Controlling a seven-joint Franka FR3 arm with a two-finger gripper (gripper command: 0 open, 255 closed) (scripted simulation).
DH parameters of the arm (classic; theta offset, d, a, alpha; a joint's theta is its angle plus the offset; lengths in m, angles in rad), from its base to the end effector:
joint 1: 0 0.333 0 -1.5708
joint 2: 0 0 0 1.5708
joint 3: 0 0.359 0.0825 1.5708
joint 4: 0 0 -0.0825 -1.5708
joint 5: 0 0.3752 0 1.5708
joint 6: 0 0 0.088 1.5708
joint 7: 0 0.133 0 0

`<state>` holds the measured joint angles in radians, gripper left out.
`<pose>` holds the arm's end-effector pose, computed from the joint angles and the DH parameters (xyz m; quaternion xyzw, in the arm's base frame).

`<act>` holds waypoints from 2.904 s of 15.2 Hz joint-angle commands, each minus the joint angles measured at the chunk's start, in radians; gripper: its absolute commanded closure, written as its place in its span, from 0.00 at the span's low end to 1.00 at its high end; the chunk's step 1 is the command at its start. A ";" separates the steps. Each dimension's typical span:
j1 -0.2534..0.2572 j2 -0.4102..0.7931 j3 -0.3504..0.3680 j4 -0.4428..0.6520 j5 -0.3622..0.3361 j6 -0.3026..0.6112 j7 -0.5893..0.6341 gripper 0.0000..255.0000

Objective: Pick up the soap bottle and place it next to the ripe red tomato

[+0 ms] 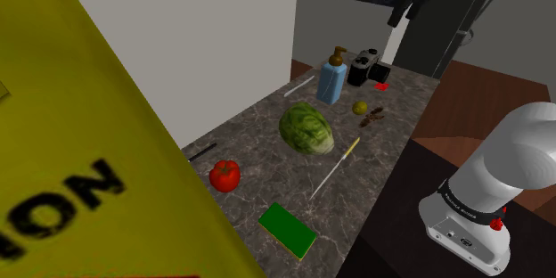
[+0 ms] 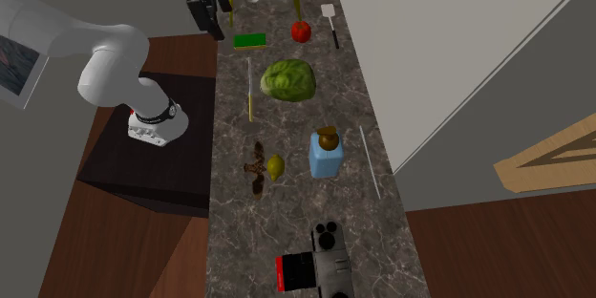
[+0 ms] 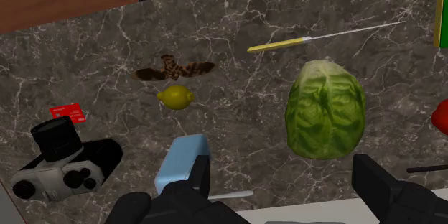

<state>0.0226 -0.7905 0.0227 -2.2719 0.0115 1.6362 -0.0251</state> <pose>0.2763 0.0171 0.6419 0.9965 0.0324 0.0773 0.0018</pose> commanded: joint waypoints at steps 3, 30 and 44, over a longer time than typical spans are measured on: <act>-0.006 0.056 -0.020 0.003 -0.010 0.049 -0.022 0.00; -0.064 0.887 -0.197 0.396 0.051 0.427 -0.285 0.00; -0.064 0.910 -0.196 0.363 0.057 0.482 -0.289 1.00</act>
<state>-0.0417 0.1199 -0.1731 -1.9088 0.0688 2.1185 -0.3144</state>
